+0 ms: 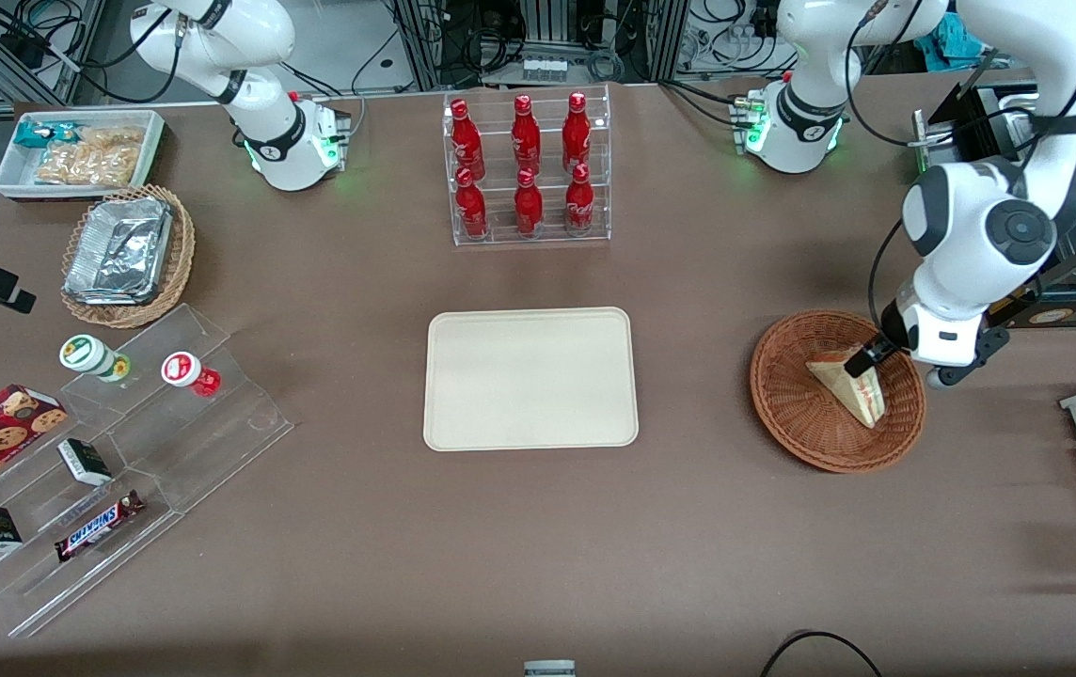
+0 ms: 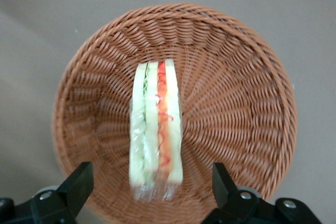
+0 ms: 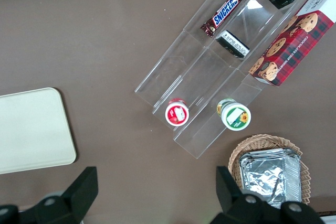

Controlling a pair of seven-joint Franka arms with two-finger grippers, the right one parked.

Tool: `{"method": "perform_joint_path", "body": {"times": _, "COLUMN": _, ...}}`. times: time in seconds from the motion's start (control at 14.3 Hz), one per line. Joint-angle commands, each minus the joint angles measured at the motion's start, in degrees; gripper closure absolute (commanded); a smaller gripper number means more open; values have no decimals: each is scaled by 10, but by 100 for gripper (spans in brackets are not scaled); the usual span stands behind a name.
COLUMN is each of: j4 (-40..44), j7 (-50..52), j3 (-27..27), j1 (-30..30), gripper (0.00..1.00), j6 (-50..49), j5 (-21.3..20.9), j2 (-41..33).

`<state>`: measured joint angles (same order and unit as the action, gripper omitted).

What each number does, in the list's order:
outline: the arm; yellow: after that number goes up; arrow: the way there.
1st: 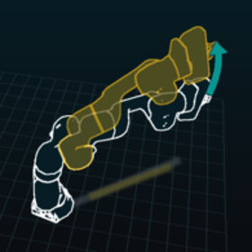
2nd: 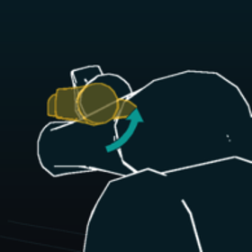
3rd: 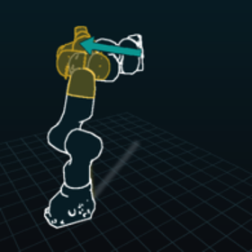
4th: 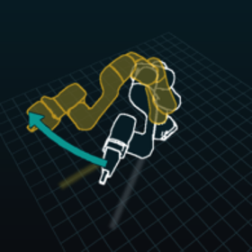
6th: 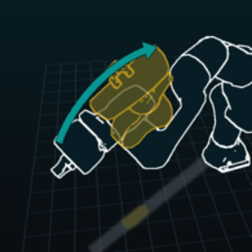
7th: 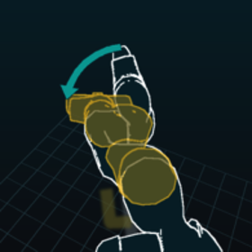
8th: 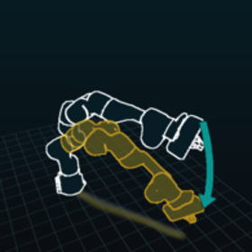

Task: Place sandwich from basket to tray
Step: 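Close the left gripper on the wrapped sandwich and lift it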

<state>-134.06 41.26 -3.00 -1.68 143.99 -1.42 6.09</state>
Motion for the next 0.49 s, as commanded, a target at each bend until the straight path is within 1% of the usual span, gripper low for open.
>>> {"method": "perform_joint_path", "body": {"times": 0.0, "j4": -16, "j7": 48, "j3": -2, "j1": -1, "gripper": 0, "j6": 57, "j5": -2, "j2": 38}}
{"method": "perform_joint_path", "body": {"times": 0.07, "j4": -16, "j7": 51, "j3": -2, "j1": -1, "gripper": 0, "j6": 59, "j5": -1, "j2": 51}}
{"method": "perform_joint_path", "body": {"times": 0.14, "j4": -16, "j7": 52, "j3": -2, "j1": -1, "gripper": 19, "j6": 59, "j5": -1, "j2": 56}}
{"method": "perform_joint_path", "body": {"times": 0.21, "j4": -16, "j7": 55, "j3": -2, "j1": -1, "gripper": 61, "j6": 56, "j5": -2, "j2": 55}}
{"method": "perform_joint_path", "body": {"times": 0.28, "j4": -16, "j7": 64, "j3": -2, "j1": 0, "gripper": 85, "j6": 53, "j5": -2, "j2": 53}}
{"method": "perform_joint_path", "body": {"times": 0.35, "j4": -11, "j7": 65, "j3": -2, "j1": 1, "gripper": 92, "j6": 45, "j5": -2, "j2": 49}}
{"method": "perform_joint_path", "body": {"times": 0.42, "j4": -6, "j7": 63, "j3": -2, "j1": 2, "gripper": 96, "j6": 24, "j5": -4, "j2": 38}}
